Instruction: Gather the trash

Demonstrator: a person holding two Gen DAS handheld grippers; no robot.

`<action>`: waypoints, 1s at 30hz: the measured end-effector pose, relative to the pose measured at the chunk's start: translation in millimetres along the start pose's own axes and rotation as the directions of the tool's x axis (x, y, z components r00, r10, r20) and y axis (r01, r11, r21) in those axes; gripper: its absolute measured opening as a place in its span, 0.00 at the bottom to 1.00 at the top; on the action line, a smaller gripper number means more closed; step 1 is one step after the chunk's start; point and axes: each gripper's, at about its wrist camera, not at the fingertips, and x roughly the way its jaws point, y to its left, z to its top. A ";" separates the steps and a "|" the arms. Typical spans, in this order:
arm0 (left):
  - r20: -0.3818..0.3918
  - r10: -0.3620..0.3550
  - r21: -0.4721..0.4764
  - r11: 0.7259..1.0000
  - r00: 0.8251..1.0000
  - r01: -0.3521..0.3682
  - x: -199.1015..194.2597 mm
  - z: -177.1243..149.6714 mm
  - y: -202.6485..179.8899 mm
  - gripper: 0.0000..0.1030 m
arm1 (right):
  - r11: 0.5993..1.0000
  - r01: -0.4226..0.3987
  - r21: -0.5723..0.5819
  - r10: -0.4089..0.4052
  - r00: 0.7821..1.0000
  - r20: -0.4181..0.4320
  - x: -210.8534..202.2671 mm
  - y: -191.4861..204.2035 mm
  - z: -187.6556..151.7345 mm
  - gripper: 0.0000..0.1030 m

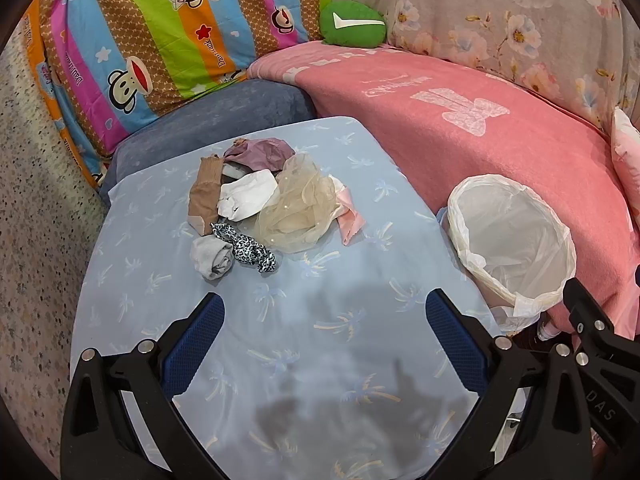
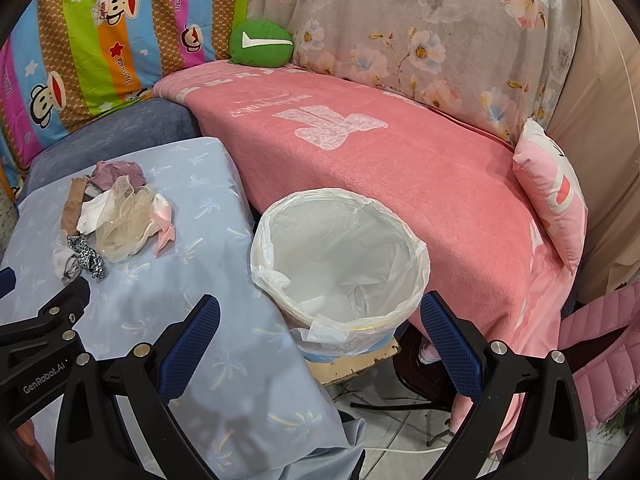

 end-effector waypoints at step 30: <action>0.021 -0.011 -0.008 1.000 1.000 0.011 -3.8 2.0 1.1 0.94 | 1.000 0.012 0.006 -0.012 1.000 -0.008 0.0 2.1 -1.0 0.94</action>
